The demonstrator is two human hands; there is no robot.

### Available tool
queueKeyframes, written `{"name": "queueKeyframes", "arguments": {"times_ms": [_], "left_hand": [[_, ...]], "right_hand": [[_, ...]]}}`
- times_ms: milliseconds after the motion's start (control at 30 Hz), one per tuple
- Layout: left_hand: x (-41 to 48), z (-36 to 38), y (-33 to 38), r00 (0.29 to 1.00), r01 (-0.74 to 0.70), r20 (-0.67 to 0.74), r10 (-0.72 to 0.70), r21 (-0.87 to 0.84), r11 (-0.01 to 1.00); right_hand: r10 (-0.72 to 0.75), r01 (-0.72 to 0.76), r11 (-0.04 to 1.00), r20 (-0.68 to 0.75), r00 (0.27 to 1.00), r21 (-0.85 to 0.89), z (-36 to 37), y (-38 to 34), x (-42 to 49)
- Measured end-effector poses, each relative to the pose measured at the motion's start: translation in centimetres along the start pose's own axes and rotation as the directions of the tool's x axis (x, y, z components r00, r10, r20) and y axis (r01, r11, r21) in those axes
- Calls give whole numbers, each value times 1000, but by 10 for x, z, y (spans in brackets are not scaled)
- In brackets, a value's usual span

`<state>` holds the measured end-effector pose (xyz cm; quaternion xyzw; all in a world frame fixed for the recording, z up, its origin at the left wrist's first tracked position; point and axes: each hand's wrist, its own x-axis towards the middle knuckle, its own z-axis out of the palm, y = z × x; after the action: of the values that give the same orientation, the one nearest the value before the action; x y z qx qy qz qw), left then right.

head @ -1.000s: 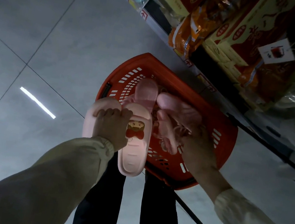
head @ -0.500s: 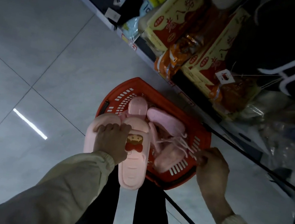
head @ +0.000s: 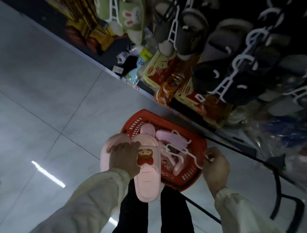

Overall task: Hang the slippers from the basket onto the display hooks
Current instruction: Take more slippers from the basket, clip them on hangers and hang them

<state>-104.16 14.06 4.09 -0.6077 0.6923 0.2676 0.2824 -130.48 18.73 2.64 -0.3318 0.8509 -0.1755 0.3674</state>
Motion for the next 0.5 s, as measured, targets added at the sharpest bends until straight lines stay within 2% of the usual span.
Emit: {"name": "queueKeyframes", "arguments": {"times_ms": [367,500], "left_hand": [[-71,-61,-25,996,30,-84,-22,96,995],[-80,-77,-31,992,38,-124,-25,107,994]], "right_hand": [[-100,121,973,-115,988,195,-39,-15,-60],[-163,184,960,-115,980,213,-53,-21,-62]]}}
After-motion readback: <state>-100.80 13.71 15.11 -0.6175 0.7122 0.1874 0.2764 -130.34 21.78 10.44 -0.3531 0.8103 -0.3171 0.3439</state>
